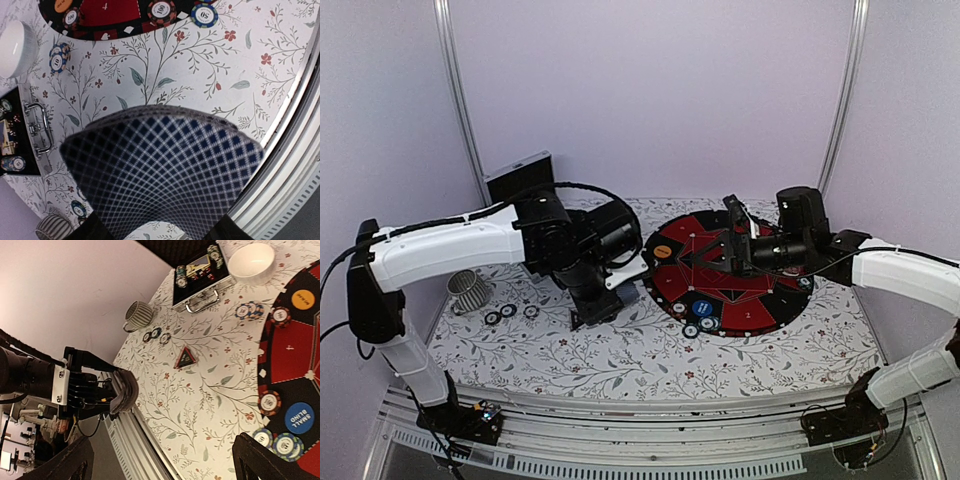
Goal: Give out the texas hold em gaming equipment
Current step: Pass from the left arm to the right
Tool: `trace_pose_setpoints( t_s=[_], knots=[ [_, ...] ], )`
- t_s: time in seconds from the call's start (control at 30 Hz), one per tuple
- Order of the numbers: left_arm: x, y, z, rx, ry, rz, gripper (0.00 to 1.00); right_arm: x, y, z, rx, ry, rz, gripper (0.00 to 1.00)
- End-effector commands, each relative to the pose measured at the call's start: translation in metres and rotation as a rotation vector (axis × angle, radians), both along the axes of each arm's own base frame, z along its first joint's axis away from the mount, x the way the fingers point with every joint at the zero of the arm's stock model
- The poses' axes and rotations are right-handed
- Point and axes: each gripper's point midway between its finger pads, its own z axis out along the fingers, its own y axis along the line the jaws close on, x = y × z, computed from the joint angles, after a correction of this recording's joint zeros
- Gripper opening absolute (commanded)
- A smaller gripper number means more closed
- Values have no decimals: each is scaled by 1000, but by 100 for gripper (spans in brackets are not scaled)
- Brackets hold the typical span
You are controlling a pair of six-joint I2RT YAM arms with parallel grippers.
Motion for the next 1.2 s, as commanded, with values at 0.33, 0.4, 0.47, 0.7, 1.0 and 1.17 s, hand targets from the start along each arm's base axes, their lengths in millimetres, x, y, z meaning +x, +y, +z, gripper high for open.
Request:
trace_pose_setpoints(
  t_s=[0.33, 0.4, 0.47, 0.7, 1.0, 1.17],
  knots=[
    [6, -13, 19, 101, -161, -150, 46, -27, 85, -16, 200, 159, 293, 92],
    [6, -16, 19, 90, -160, -154, 46, -30, 95, -16, 218, 163, 331, 88],
    [6, -17, 18, 93, -159, -156, 46, -33, 104, -13, 241, 160, 362, 87],
    [4, -20, 22, 72, -158, -162, 46, -29, 123, -19, 285, 198, 398, 77],
    [6, -21, 21, 73, -171, -165, 45, -25, 142, -29, 277, 237, 412, 54],
    [9, -21, 28, 51, -194, -161, 45, -28, 141, -38, 264, 273, 416, 31]
  ],
)
